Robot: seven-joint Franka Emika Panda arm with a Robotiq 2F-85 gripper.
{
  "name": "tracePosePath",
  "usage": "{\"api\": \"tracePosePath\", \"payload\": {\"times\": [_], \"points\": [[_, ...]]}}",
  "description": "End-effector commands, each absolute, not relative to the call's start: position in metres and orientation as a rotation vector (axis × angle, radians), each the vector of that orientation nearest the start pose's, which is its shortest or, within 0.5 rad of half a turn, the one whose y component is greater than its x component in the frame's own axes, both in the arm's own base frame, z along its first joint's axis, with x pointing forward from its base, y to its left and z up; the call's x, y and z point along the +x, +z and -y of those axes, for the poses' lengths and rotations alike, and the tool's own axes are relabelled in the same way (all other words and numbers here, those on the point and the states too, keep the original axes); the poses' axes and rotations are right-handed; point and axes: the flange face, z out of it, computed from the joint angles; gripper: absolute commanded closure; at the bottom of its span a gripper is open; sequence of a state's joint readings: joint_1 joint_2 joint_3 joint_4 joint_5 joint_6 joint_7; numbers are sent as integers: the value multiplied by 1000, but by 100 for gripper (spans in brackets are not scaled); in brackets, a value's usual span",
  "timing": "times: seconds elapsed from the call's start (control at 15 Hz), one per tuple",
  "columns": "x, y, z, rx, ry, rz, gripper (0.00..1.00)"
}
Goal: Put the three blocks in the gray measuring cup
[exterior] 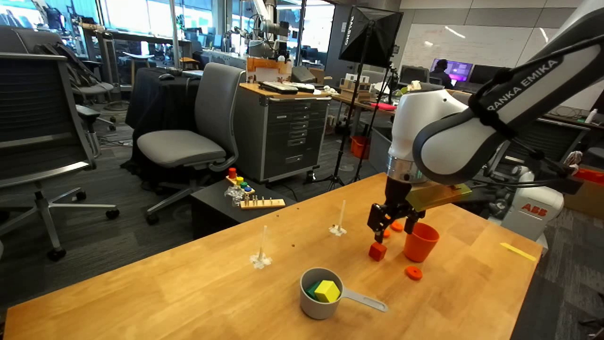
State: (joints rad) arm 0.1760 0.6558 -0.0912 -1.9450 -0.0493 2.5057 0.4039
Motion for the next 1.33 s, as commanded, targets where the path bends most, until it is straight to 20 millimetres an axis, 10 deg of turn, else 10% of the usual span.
{"api": "tracePosePath", "payload": {"times": [0.0,0.67,0.73,1.27], "points": [[611,118,-56,-3170,103,-477,0],[625,99,-44,-3173,121,-520,0],[625,97,-42,-3171,119,-525,25],[622,72,-41,-3146,169,-530,80]]}}
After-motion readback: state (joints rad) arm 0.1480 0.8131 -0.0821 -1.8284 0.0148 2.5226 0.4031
